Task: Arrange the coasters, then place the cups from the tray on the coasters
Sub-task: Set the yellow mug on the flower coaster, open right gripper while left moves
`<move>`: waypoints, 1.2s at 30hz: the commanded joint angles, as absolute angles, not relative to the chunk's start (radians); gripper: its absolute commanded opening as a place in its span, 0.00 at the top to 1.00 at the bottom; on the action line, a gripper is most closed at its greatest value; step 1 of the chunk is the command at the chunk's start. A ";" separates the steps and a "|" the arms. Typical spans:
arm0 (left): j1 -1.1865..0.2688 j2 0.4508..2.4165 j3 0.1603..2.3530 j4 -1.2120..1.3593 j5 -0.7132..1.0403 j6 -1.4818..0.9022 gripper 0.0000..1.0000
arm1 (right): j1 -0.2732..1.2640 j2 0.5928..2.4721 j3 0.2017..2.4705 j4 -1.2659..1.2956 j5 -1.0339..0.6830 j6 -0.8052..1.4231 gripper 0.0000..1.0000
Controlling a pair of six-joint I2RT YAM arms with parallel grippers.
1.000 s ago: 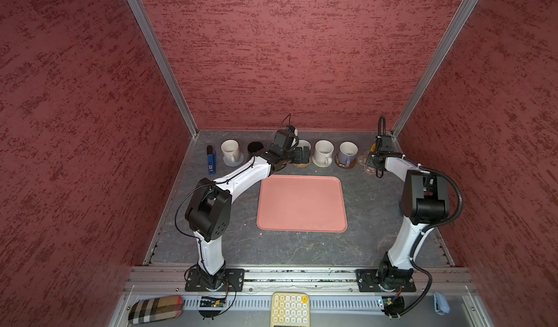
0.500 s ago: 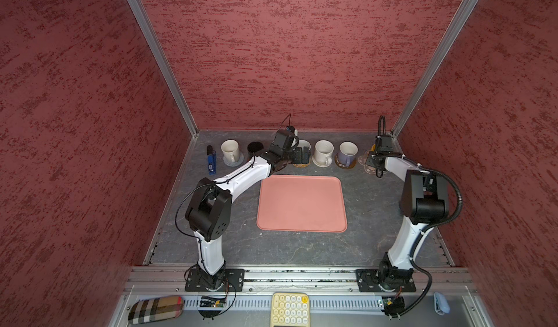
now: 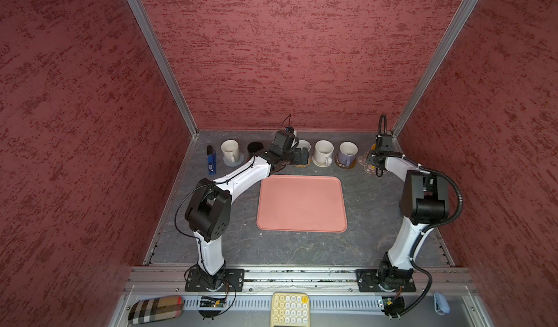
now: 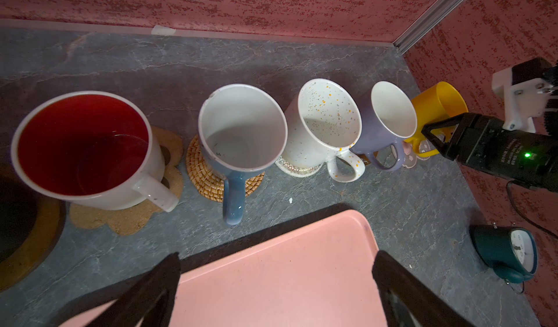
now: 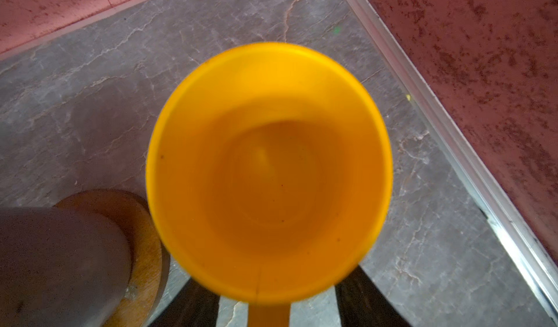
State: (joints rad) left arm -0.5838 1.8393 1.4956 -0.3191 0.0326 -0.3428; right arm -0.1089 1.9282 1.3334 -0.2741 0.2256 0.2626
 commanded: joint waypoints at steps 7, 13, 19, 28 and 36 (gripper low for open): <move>-0.578 1.633 1.453 -0.404 -0.053 -0.330 0.00 | -0.115 1.620 1.193 -0.196 0.224 0.275 0.37; -0.564 1.468 1.351 -0.472 -0.188 -0.317 0.00 | -0.114 1.436 1.104 -0.203 0.176 0.274 0.34; -0.504 1.256 1.219 -0.542 -0.232 -0.390 0.00 | -0.107 1.242 0.946 -0.136 0.021 0.318 0.28; -0.379 0.972 1.014 -0.661 -0.316 -0.478 0.00 | 0.047 1.162 0.763 -0.085 -0.036 0.337 0.15; -0.243 0.815 0.761 -0.565 -0.212 -0.413 0.00 | 0.073 1.162 0.601 0.060 -0.028 0.317 0.04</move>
